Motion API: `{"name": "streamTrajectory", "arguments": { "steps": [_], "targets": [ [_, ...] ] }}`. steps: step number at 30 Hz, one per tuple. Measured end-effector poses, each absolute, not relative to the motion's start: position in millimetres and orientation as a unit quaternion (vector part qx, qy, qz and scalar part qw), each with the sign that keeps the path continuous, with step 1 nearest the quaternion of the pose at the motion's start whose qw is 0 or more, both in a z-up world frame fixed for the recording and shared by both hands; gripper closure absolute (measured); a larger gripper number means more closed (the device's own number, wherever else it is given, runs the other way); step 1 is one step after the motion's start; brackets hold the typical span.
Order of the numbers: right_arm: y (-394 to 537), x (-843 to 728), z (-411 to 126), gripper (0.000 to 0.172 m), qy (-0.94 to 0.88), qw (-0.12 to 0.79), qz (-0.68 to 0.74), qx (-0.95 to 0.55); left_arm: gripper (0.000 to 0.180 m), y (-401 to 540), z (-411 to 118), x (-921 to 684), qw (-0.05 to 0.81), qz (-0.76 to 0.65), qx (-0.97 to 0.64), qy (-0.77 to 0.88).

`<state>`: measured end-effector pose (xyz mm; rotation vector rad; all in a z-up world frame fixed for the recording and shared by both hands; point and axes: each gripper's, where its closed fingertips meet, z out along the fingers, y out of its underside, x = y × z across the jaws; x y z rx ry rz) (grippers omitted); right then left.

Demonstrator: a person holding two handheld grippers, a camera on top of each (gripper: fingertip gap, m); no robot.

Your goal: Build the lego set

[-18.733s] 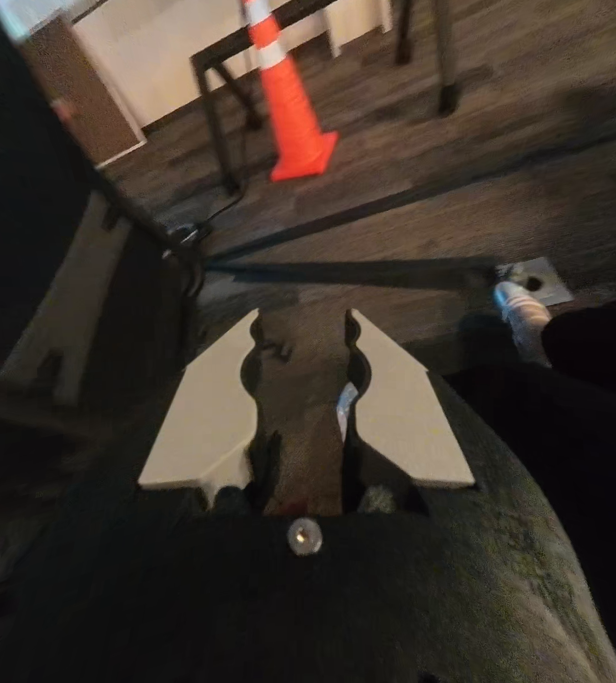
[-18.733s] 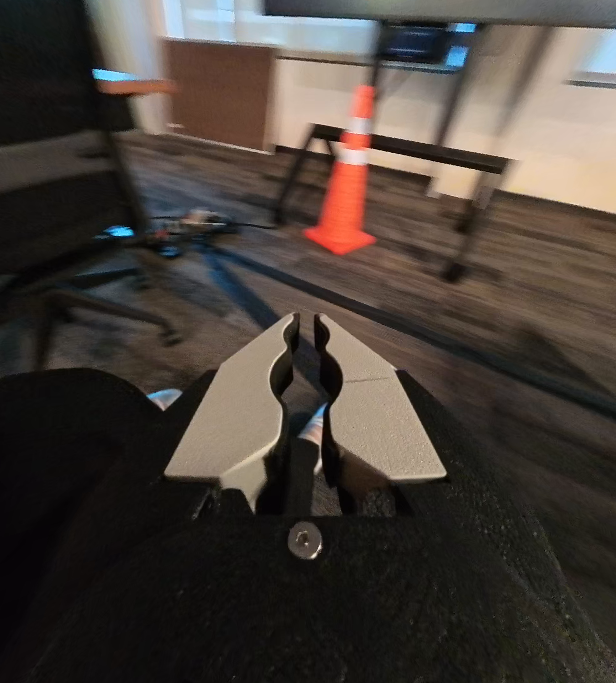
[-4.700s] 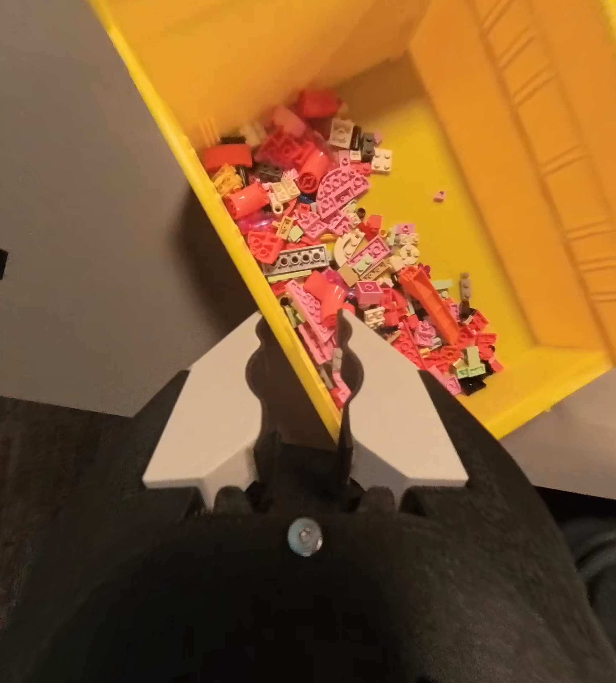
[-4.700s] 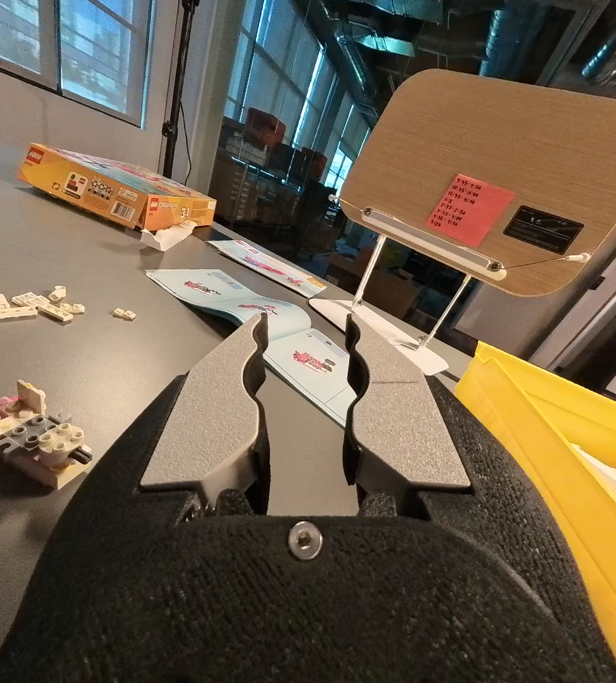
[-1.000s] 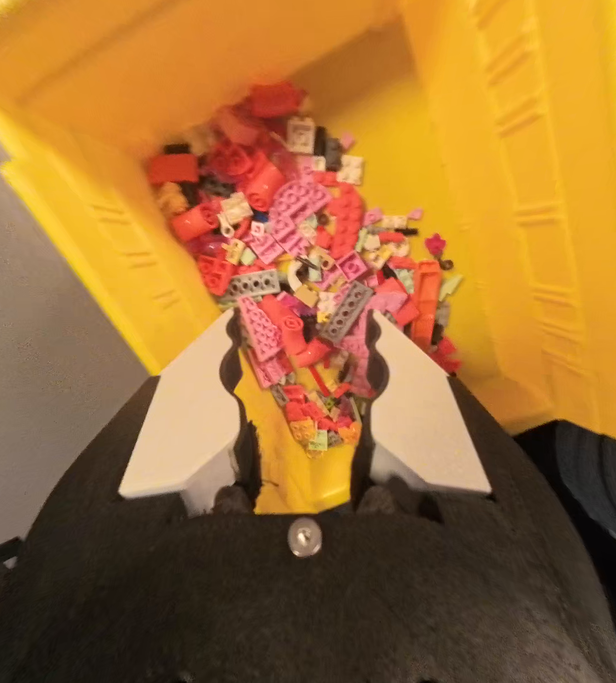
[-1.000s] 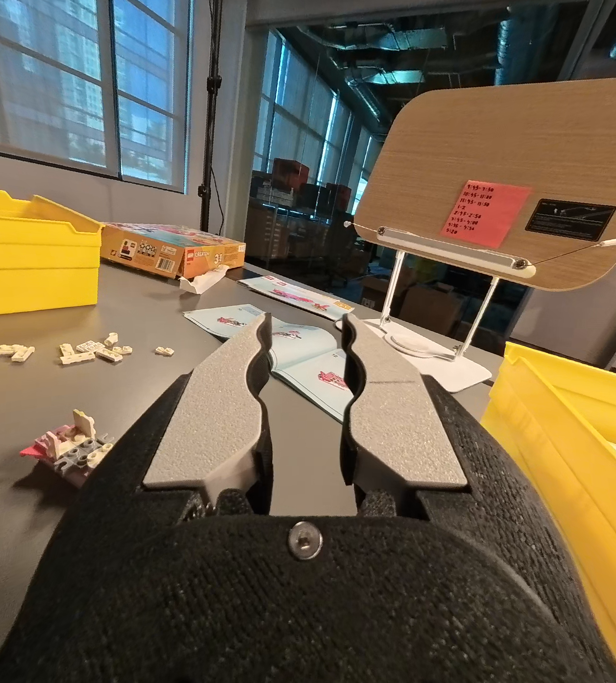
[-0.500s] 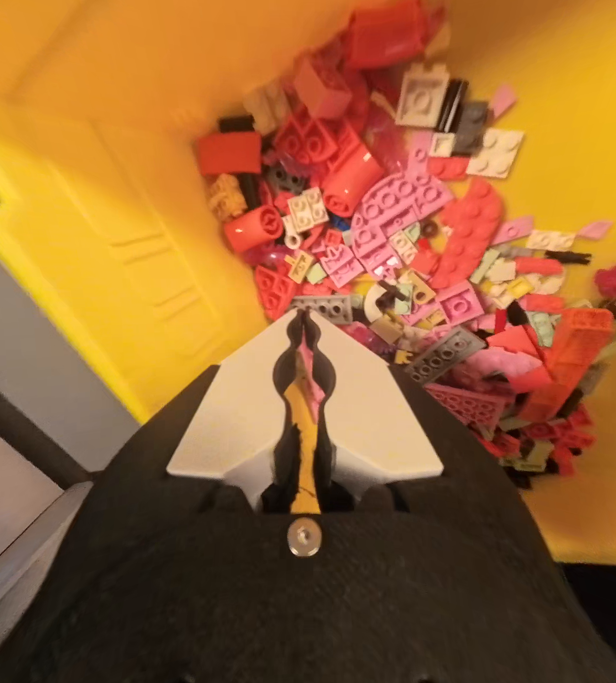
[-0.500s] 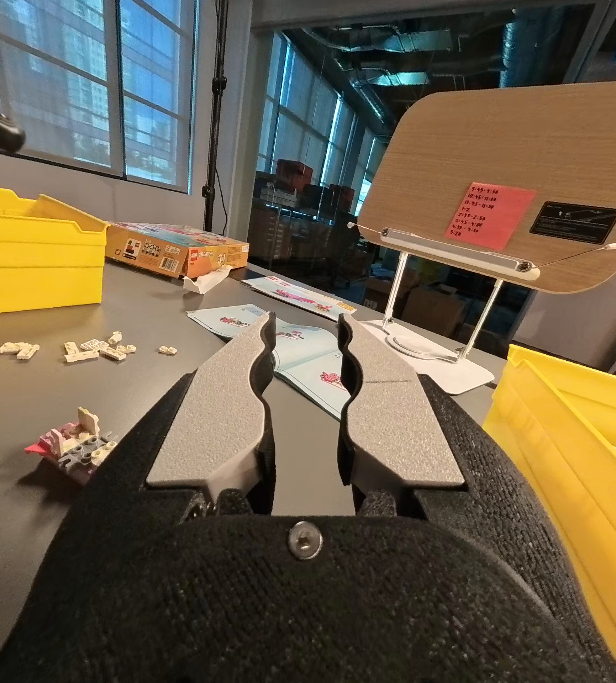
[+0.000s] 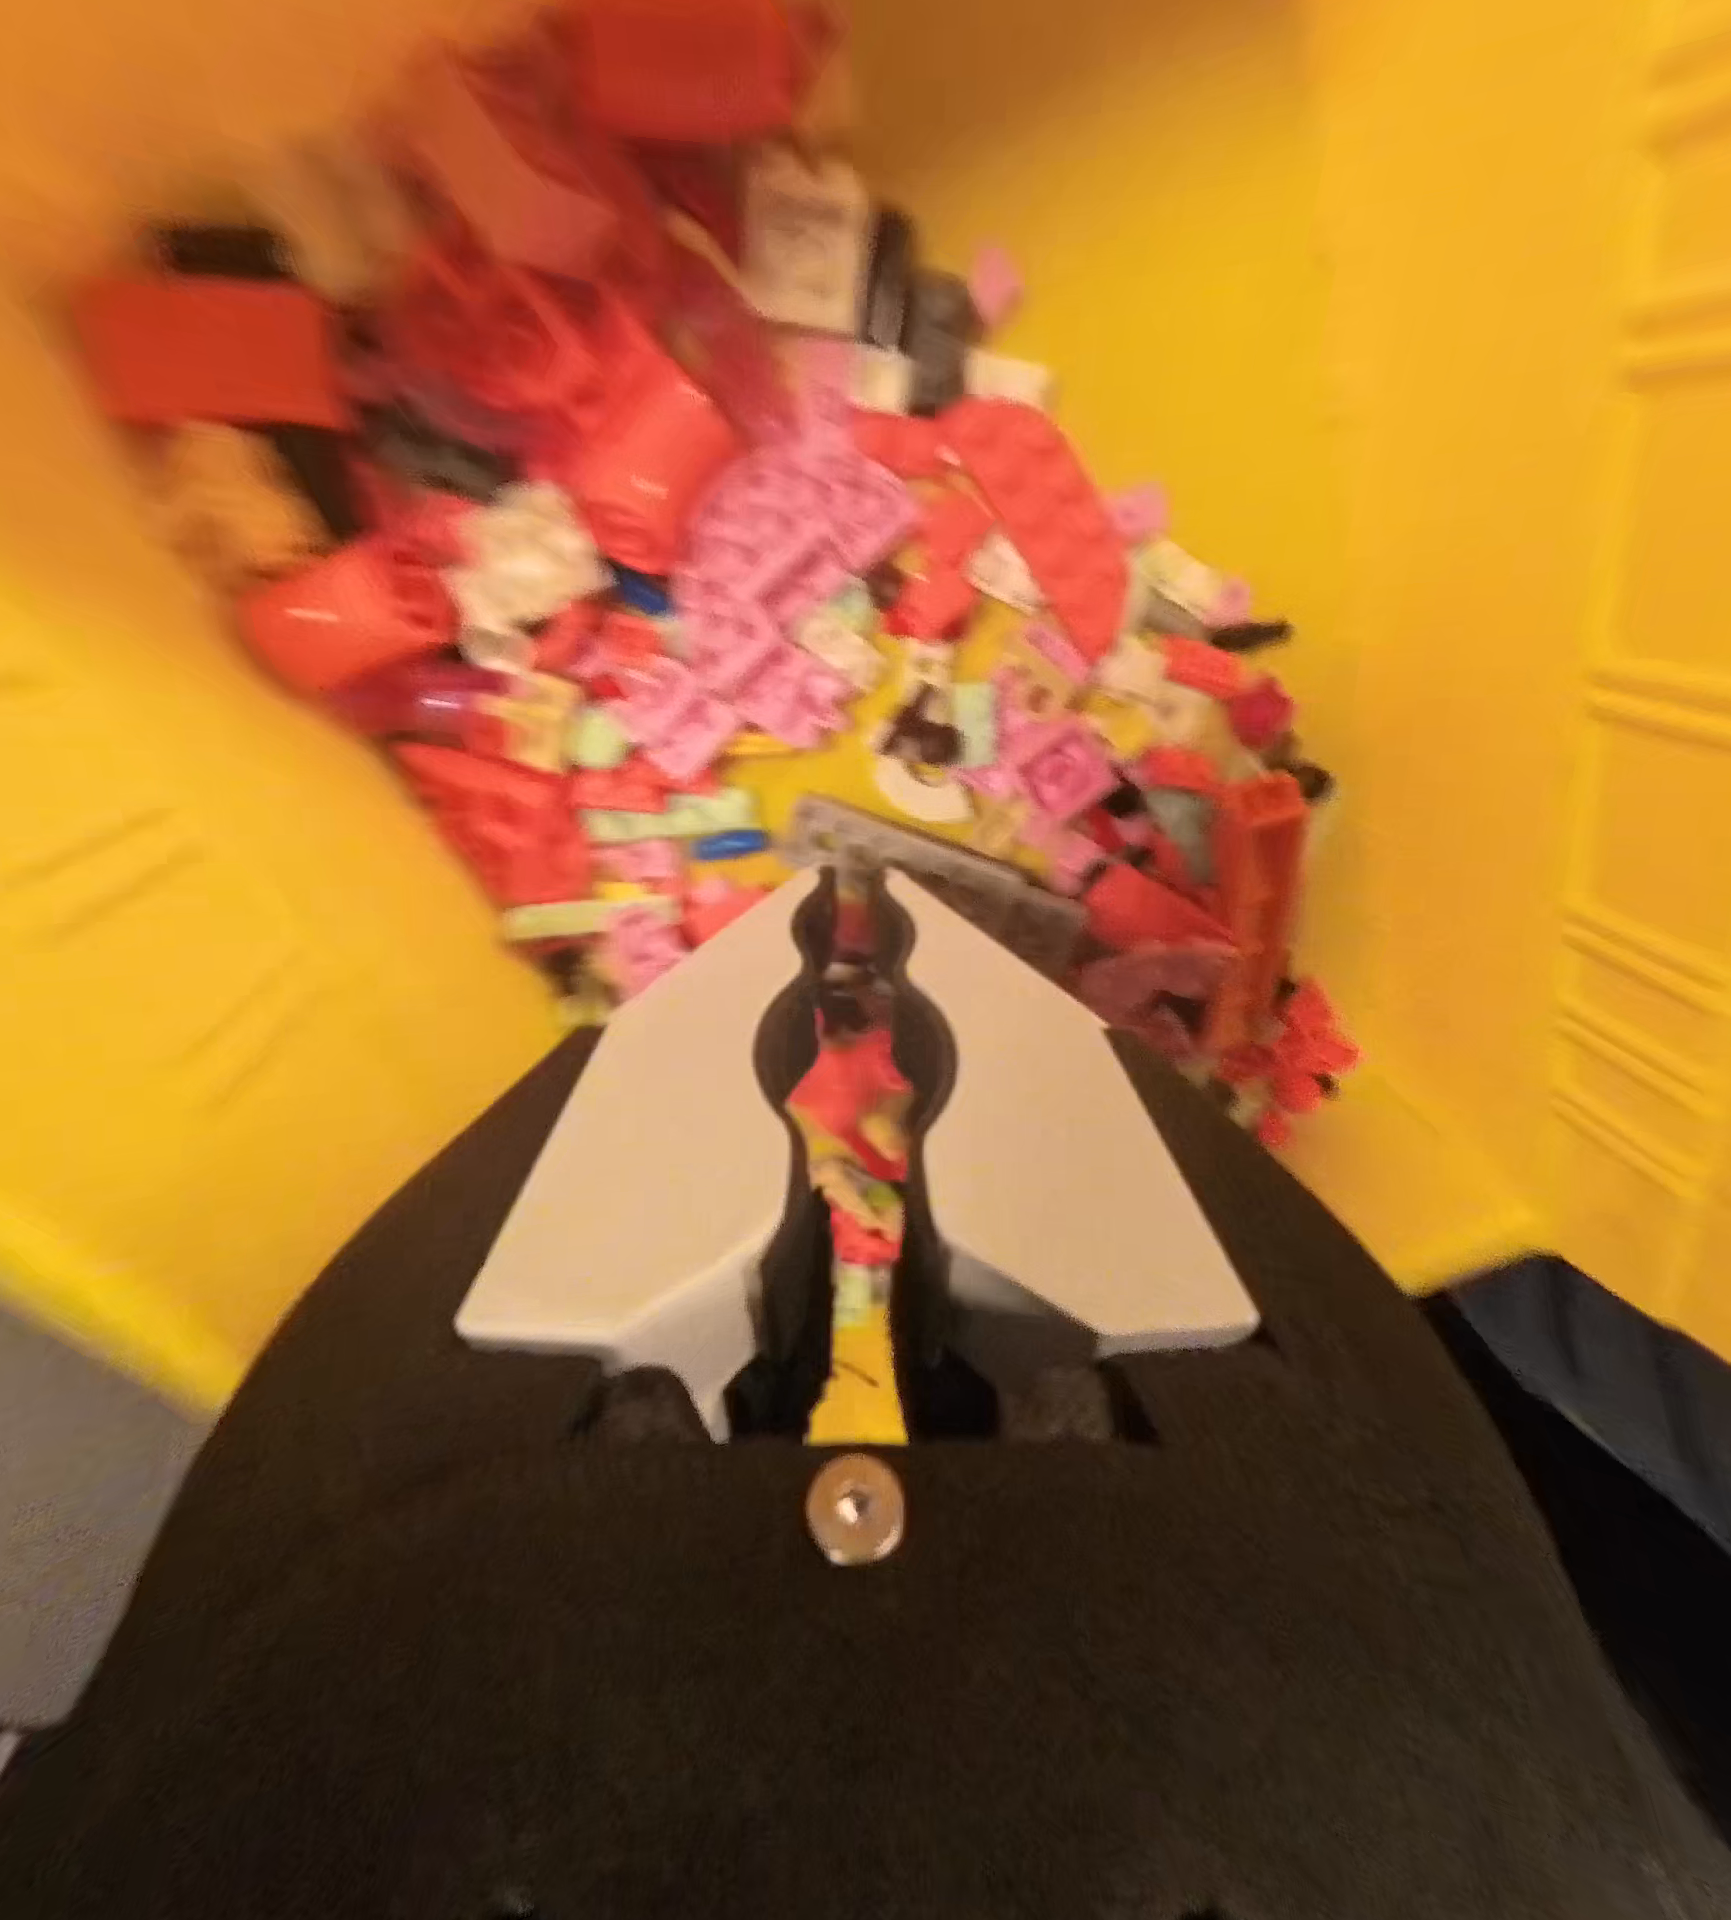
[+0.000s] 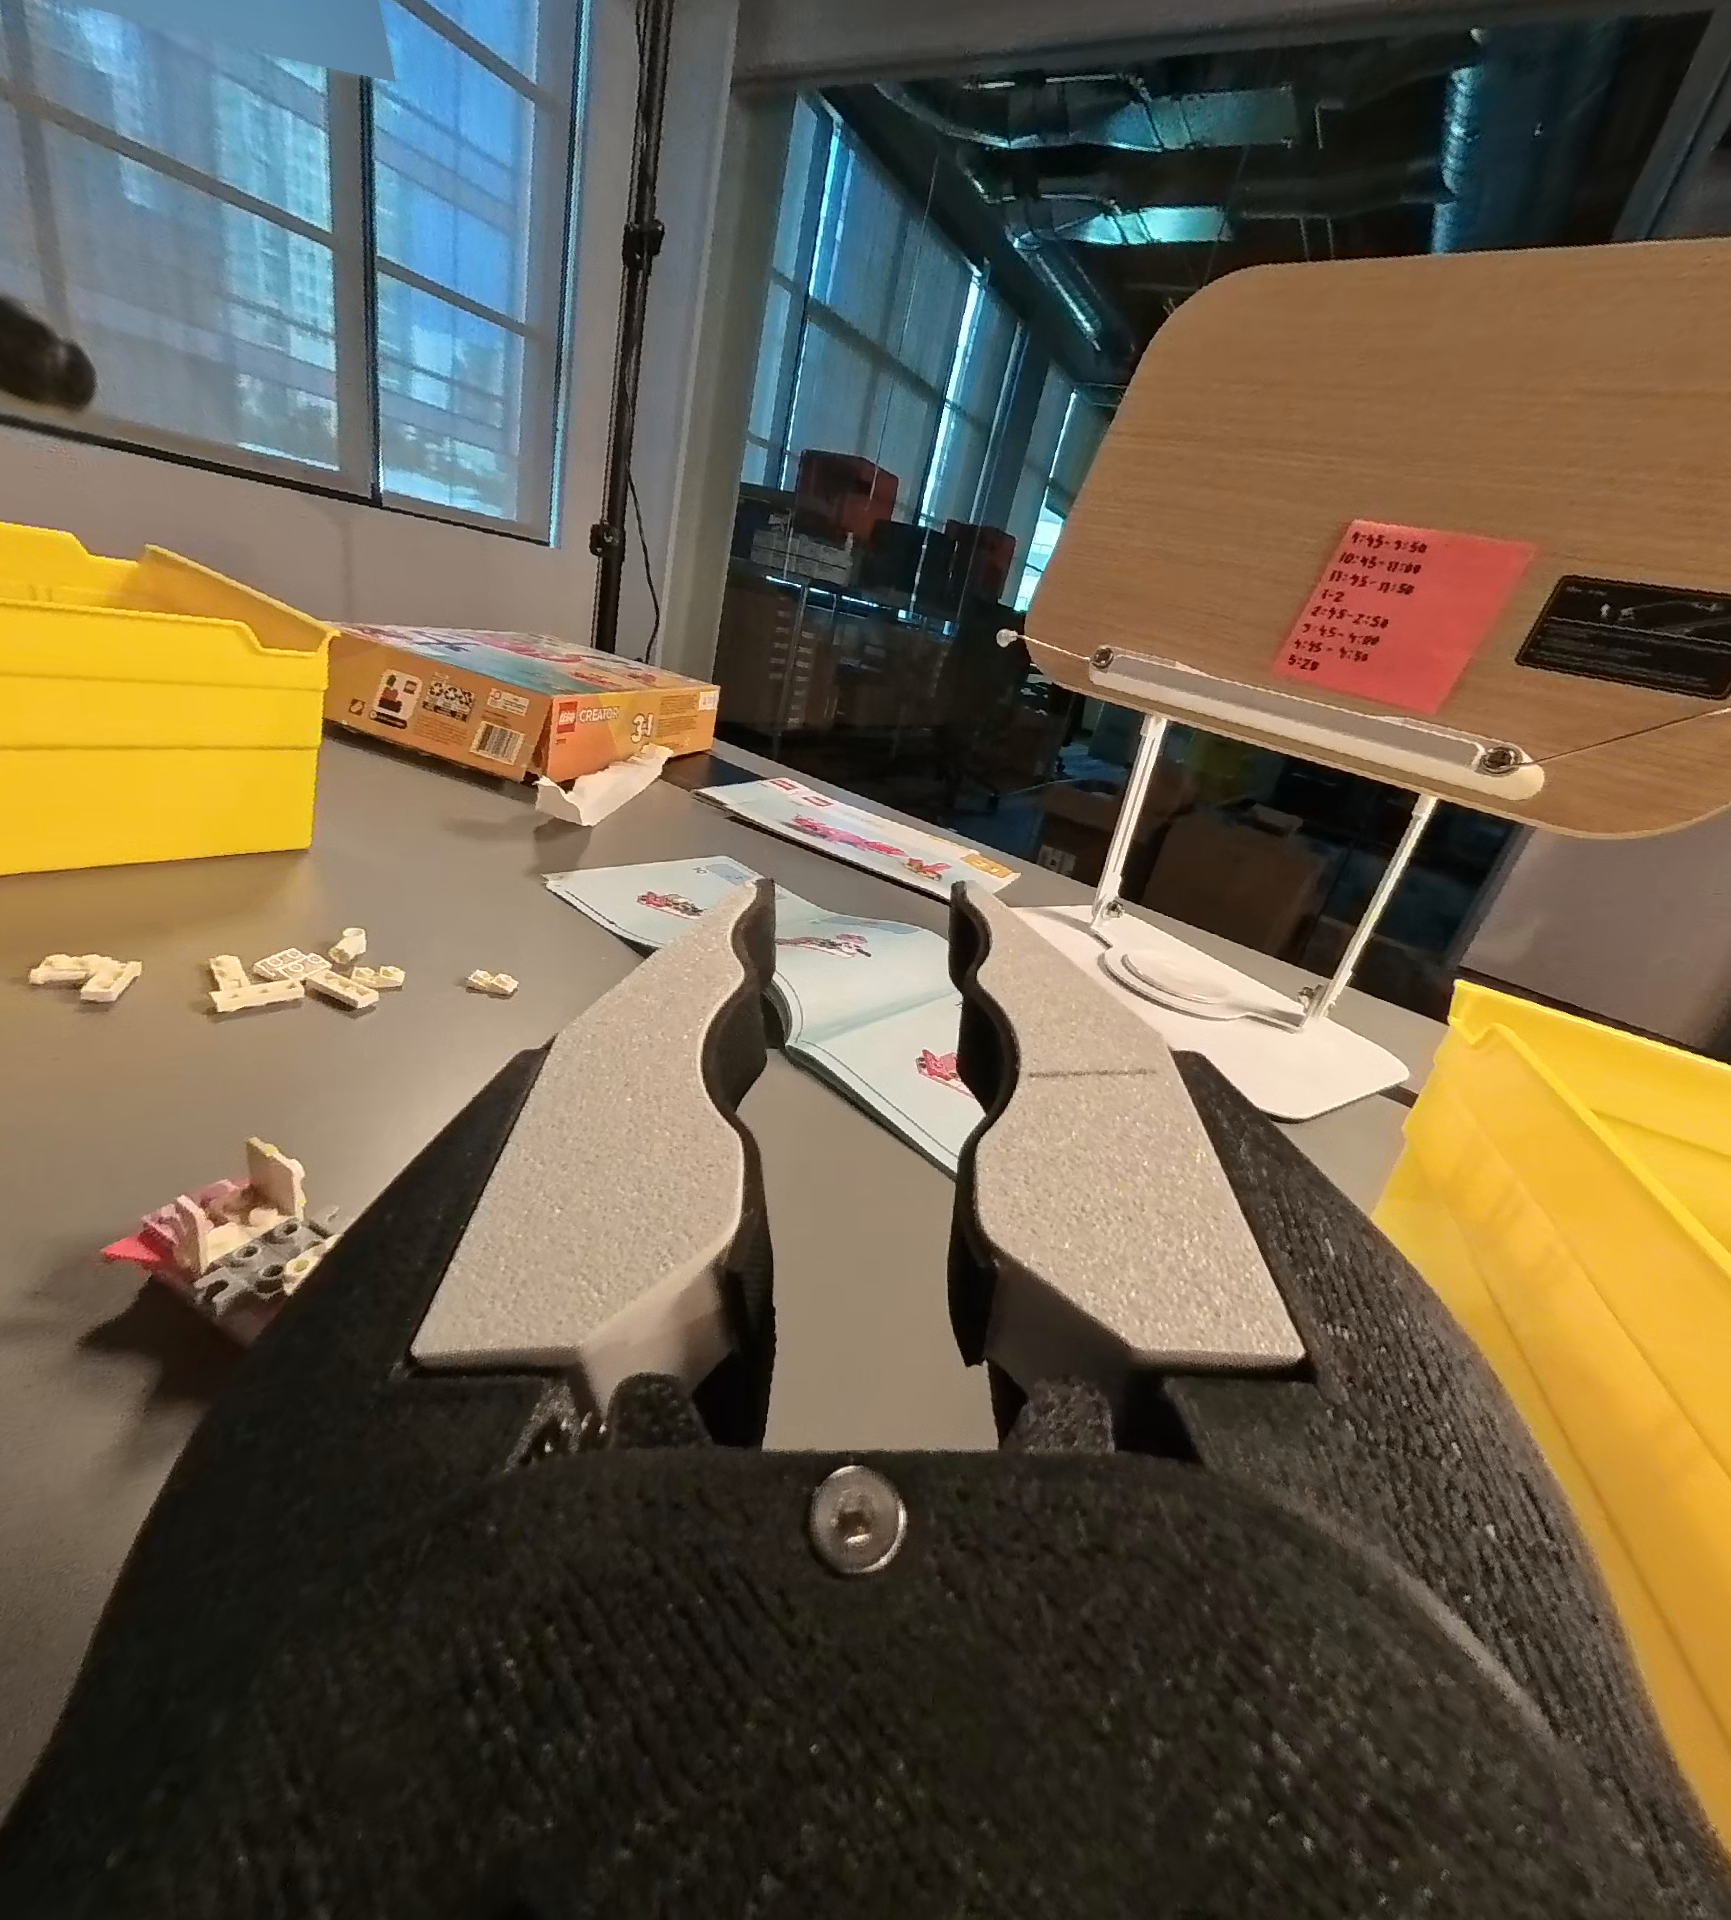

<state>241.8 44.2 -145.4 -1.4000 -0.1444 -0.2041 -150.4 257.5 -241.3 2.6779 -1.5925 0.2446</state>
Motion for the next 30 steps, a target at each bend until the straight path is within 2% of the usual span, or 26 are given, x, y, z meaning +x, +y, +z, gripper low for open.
{"name": "streamTrajectory", "arguments": {
  "steps": [2,3,5,7,11,15,22,24,25,30],
  "targets": [
    [45,242,-146,0.140,-0.066,0.757,-0.092,-0.643,0.152,280,-229,-151,-0.052,0.060,0.859,-0.506],
    [45,242,-146,0.140,-0.067,0.757,-0.091,-0.644,0.146,284,-225,-151,-0.062,0.061,0.856,-0.509],
    [45,241,-147,0.140,-0.067,0.756,-0.090,-0.645,0.134,278,-223,-146,-0.053,0.086,0.850,-0.516],
    [45,241,-147,0.140,-0.068,0.756,-0.090,-0.645,0.129,258,-224,-135,-0.018,0.137,0.839,-0.526],
    [46,241,-147,0.140,-0.069,0.755,-0.091,-0.646,0.131,234,-230,-114,0.009,0.206,0.822,-0.531],
    [46,242,-148,0.140,-0.067,0.755,-0.090,-0.647,0.141,228,-243,-114,-0.005,0.172,0.800,-0.575],
    [47,241,-148,0.140,-0.068,0.754,-0.090,-0.647,0.146,225,-248,-113,-0.045,0.142,0.746,-0.649],
    [47,241,-148,0.140,-0.068,0.754,-0.090,-0.647,0.154,224,-249,-115,-0.060,0.121,0.721,-0.679],
    [47,241,-148,0.140,-0.068,0.754,-0.090,-0.648,0.166,223,-248,-116,-0.065,0.116,0.708,-0.693],
    [47,240,-148,0.140,-0.069,0.754,-0.090,-0.647,0.167,229,-244,-124,-0.109,0.084,0.689,-0.711]
  ]
}}
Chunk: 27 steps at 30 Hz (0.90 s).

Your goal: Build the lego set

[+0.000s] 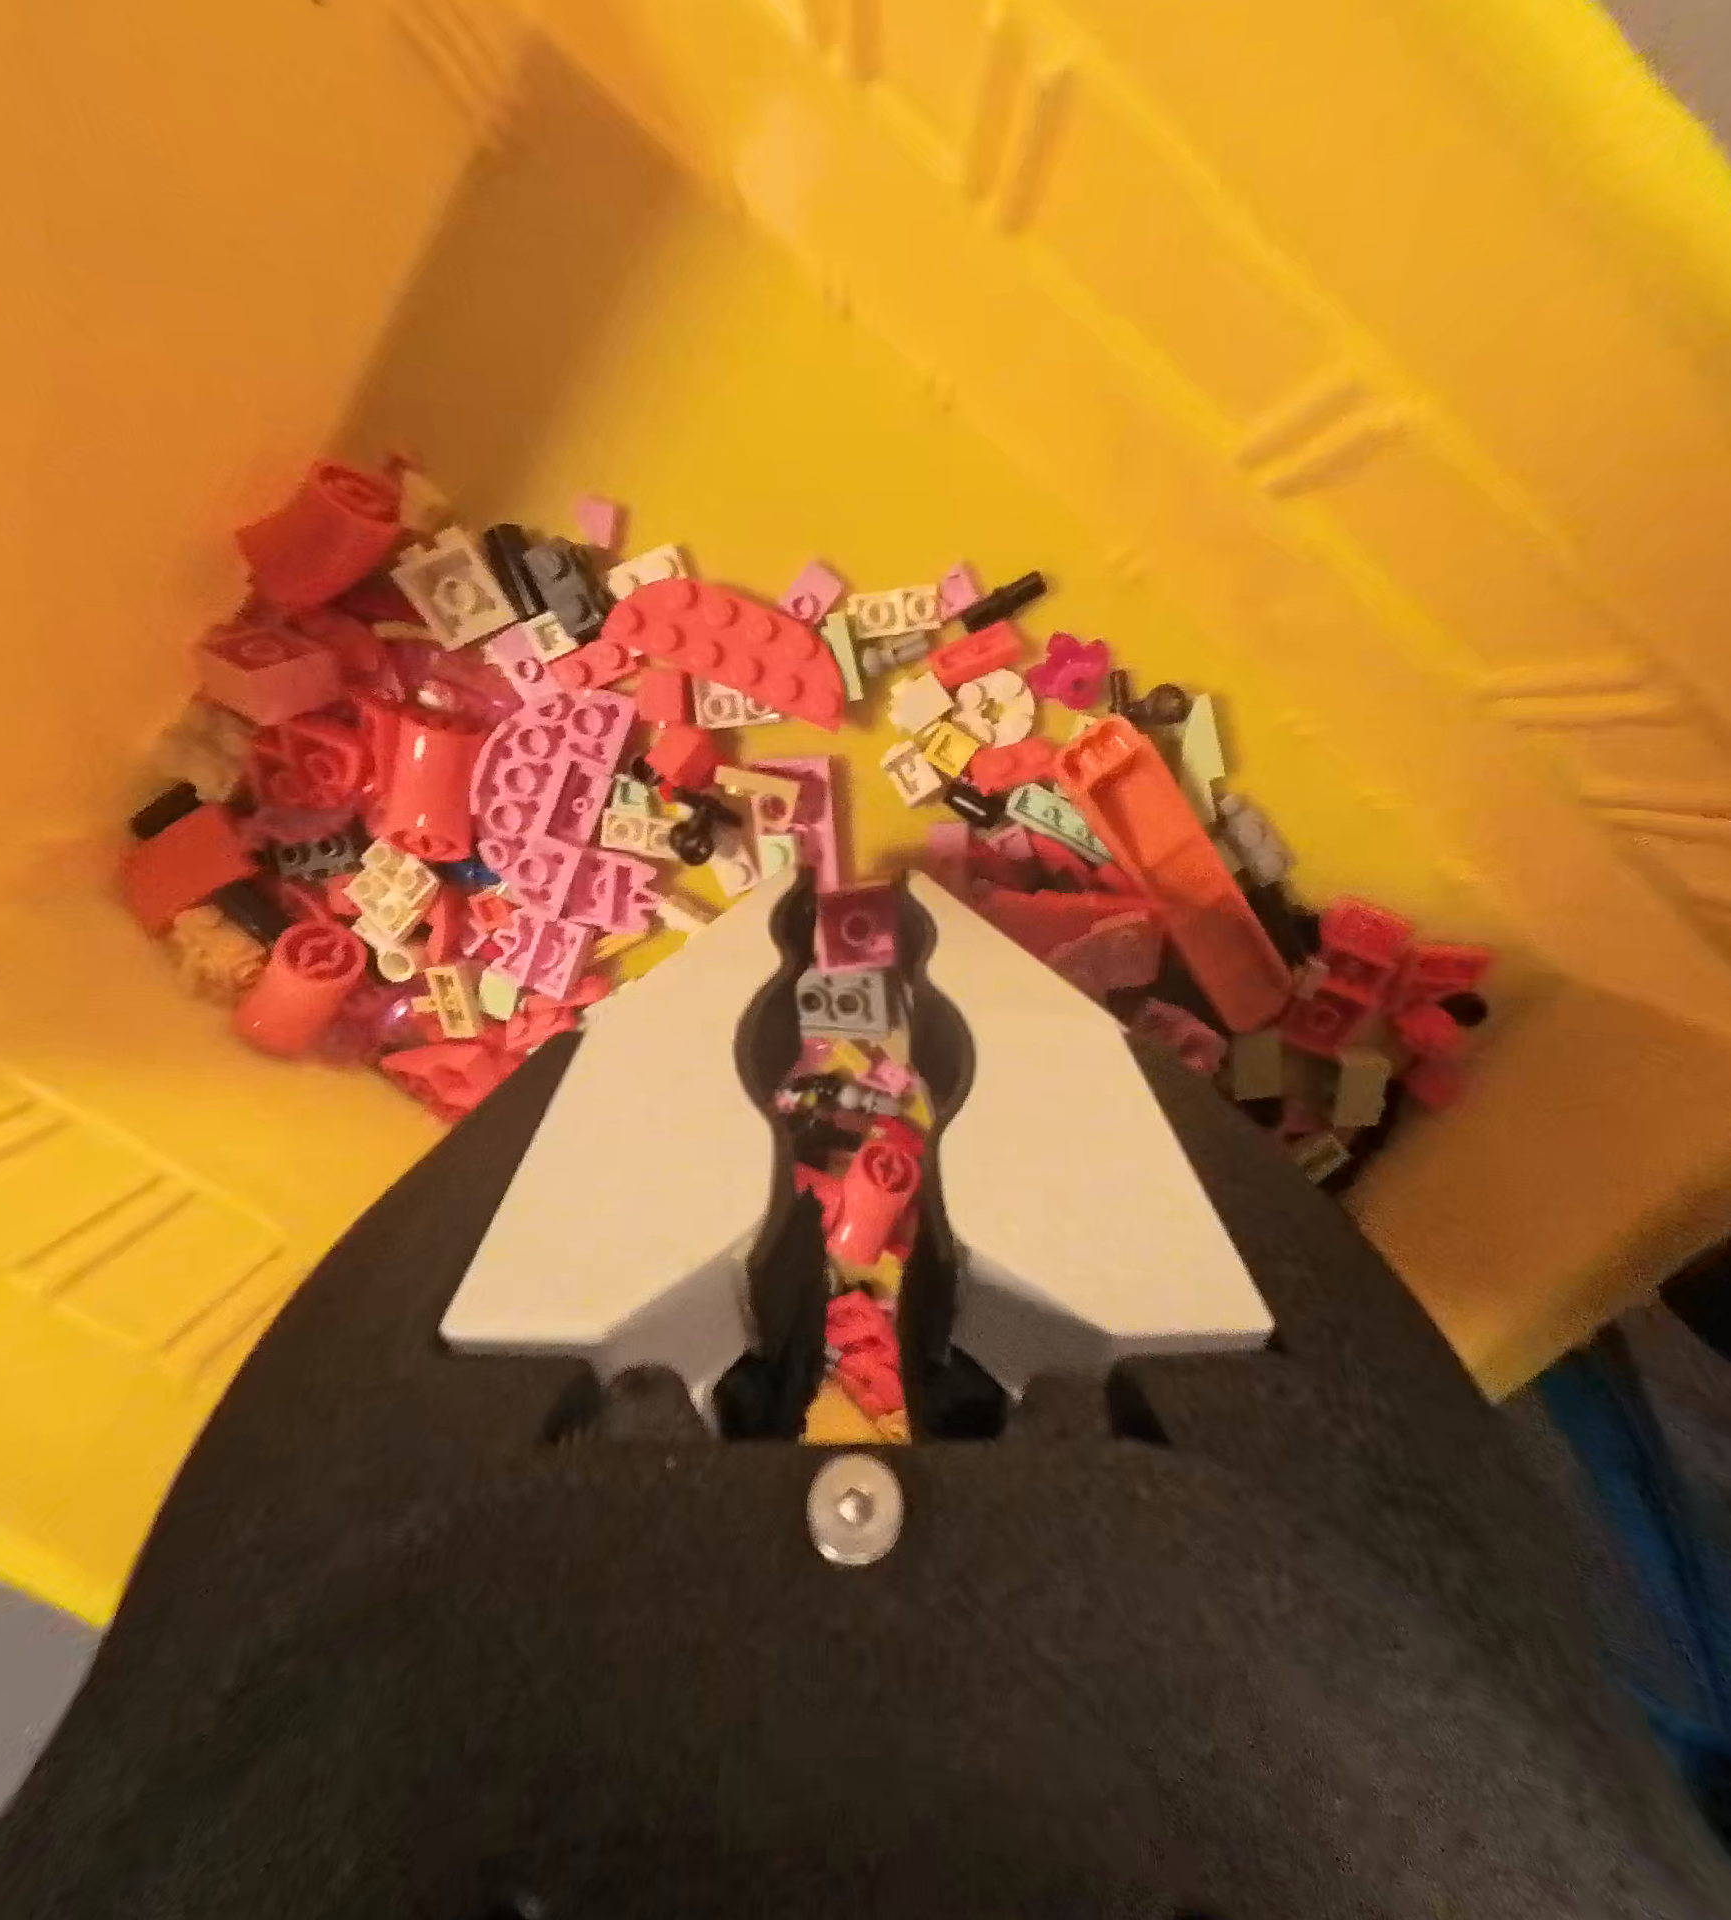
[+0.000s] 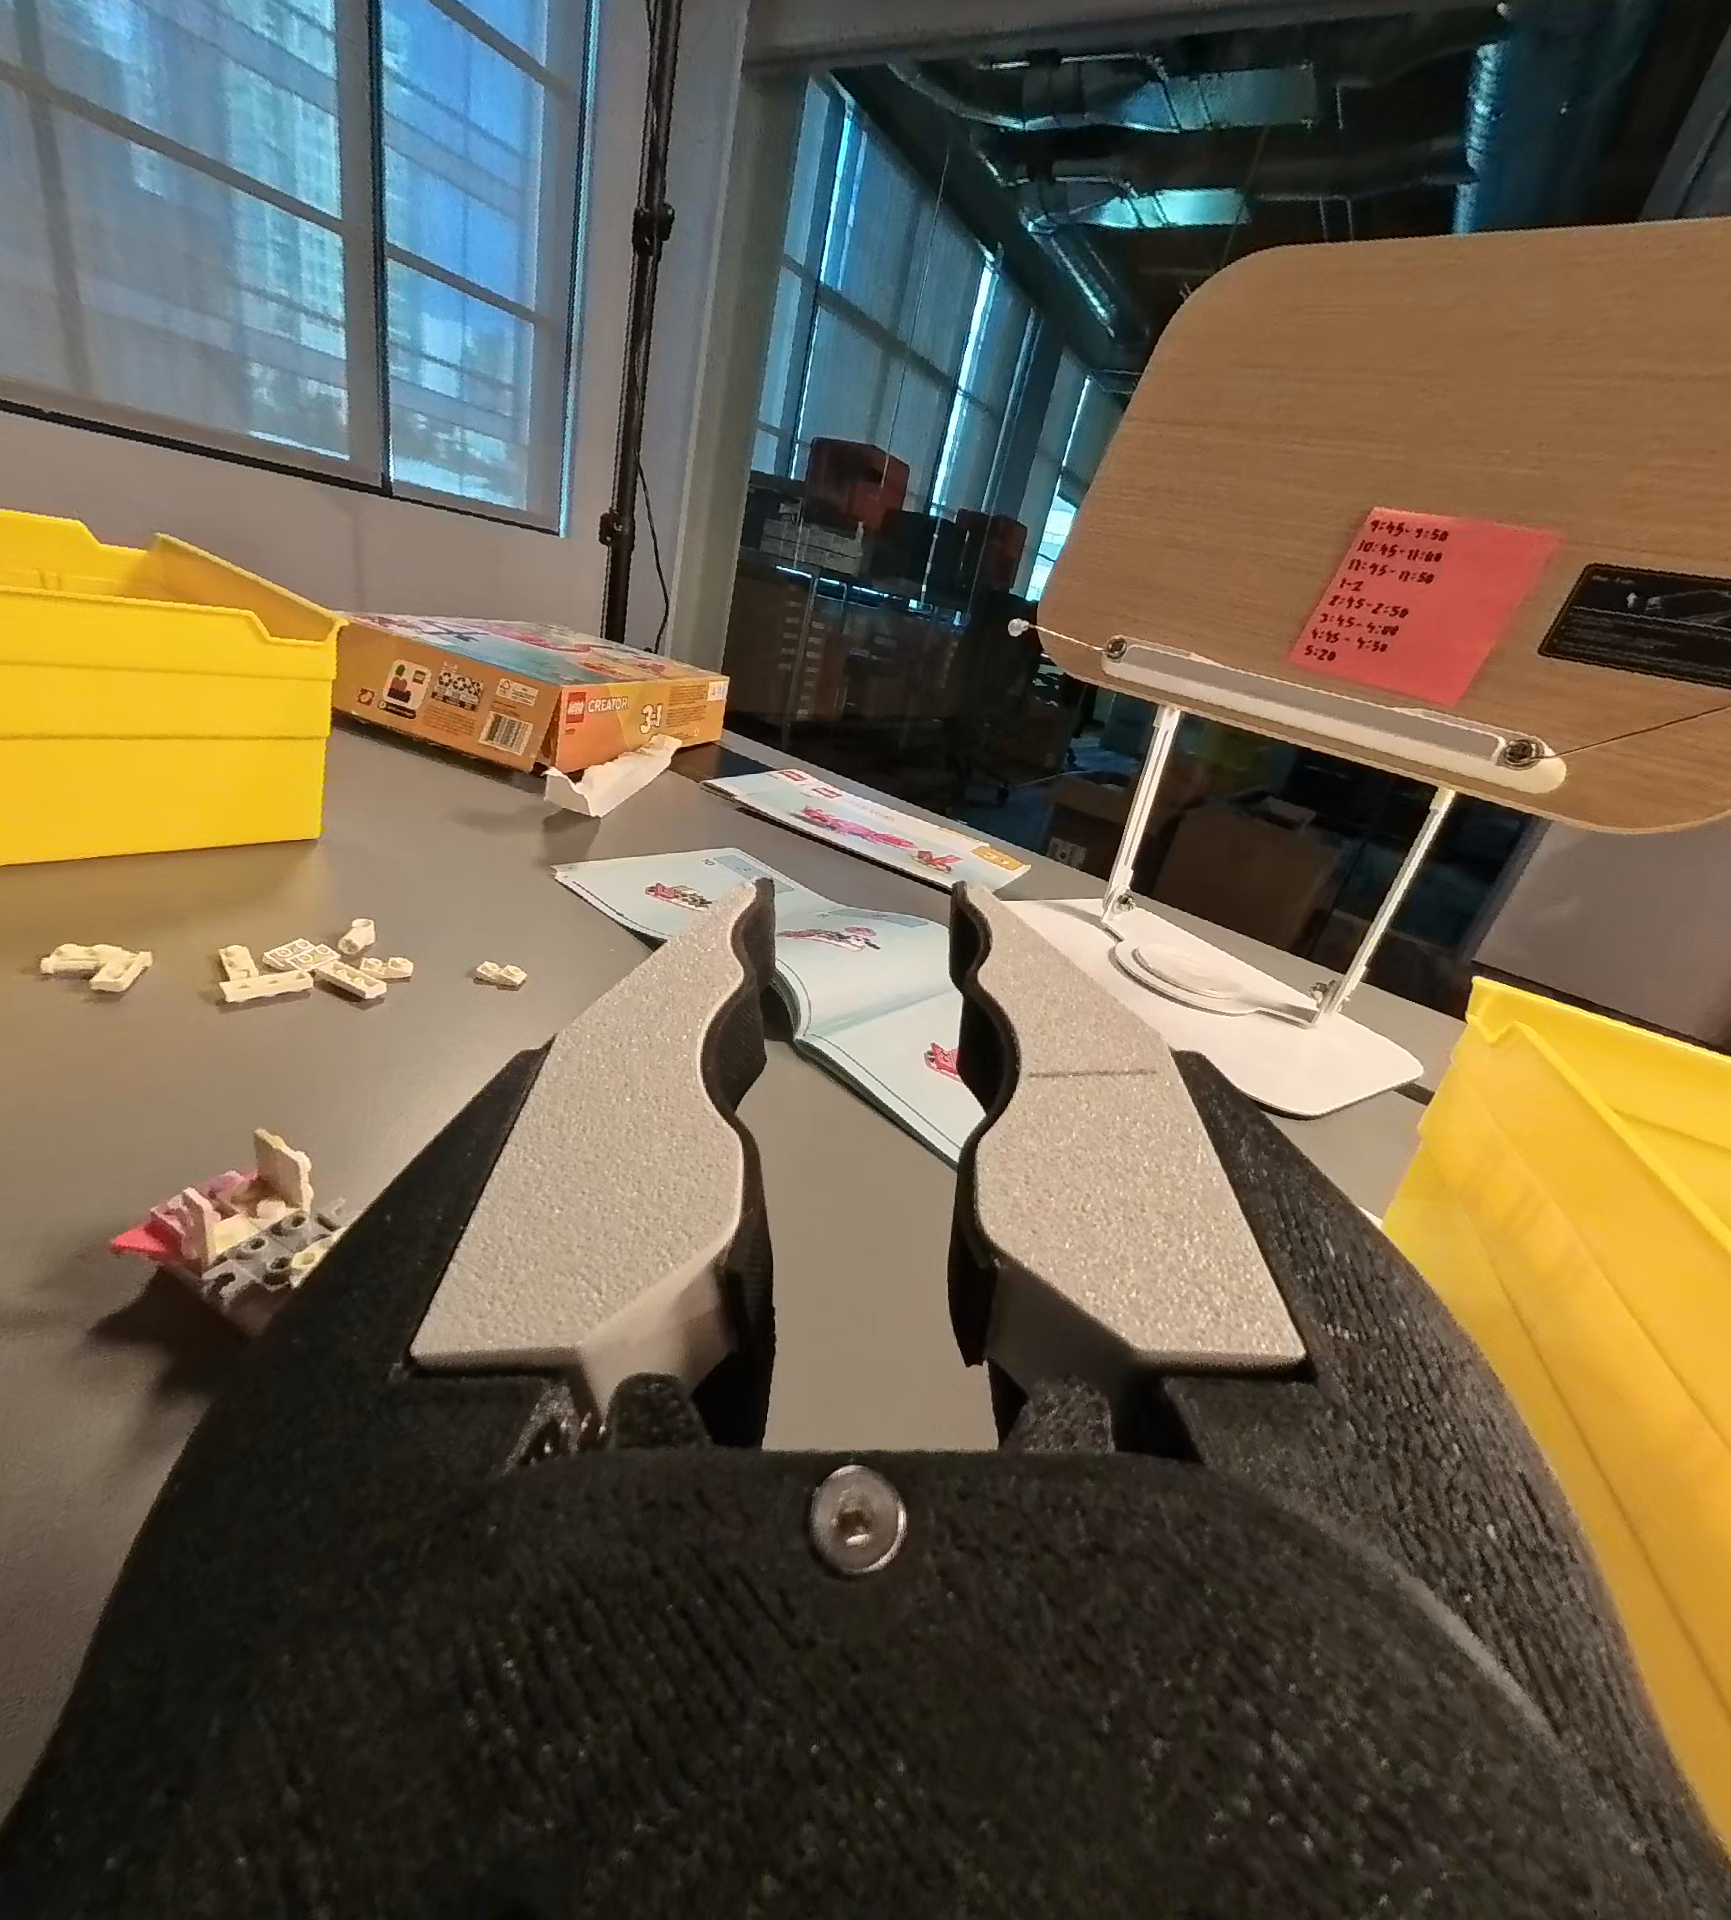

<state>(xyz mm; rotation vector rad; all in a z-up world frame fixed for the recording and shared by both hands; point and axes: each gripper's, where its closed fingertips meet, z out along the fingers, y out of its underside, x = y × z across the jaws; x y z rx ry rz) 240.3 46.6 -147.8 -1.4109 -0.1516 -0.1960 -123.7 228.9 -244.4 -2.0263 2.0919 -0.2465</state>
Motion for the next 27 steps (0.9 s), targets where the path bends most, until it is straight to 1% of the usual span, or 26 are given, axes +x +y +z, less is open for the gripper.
{"name": "streamTrajectory", "arguments": {
  "steps": [1,2,5,7,9,10,13,19,20,21,23,25,27],
  "targets": [
    [47,240,-148,0.140,-0.070,0.755,-0.089,-0.646,0.170,231,-241,-124,0.122,-0.091,-0.694,0.703],
    [47,239,-147,0.140,-0.071,0.755,-0.088,-0.646,0.180,234,-236,-123,0.141,-0.101,-0.699,0.694],
    [47,237,-147,0.140,-0.074,0.756,-0.084,-0.645,0.180,240,-214,-116,0.204,-0.151,-0.709,0.658],
    [47,235,-147,0.140,-0.077,0.755,-0.082,-0.646,0.180,239,-205,-116,0.211,-0.175,-0.724,0.633],
    [47,233,-147,0.140,-0.079,0.756,-0.080,-0.645,0.154,236,-212,-127,0.169,-0.169,-0.747,0.620],
    [47,233,-147,0.140,-0.080,0.756,-0.079,-0.644,0.145,235,-219,-132,0.146,-0.158,-0.757,0.617],
    [47,231,-147,0.140,-0.083,0.757,-0.076,-0.644,0.142,236,-234,-140,0.119,-0.120,-0.761,0.626],
    [46,228,-146,0.140,-0.086,0.758,-0.072,-0.643,0.142,242,-251,-145,0.098,-0.054,-0.735,0.669],
    [46,228,-146,0.140,-0.086,0.758,-0.072,-0.643,0.148,242,-253,-146,0.087,-0.047,-0.735,0.671],
    [46,228,-146,0.140,-0.087,0.758,-0.072,-0.642,0.161,239,-254,-148,0.075,-0.044,-0.735,0.672],
    [45,227,-145,0.140,-0.088,0.759,-0.073,-0.641,0.163,236,-254,-151,0.062,-0.033,-0.733,0.677],
    [45,226,-144,0.140,-0.090,0.759,-0.073,-0.641,0.163,238,-251,-151,0.082,-0.026,-0.732,0.676],
    [45,224,-144,0.140,-0.094,0.759,-0.074,-0.640,0.163,239,-240,-145,0.121,-0.040,-0.738,0.662]
  ]
}}
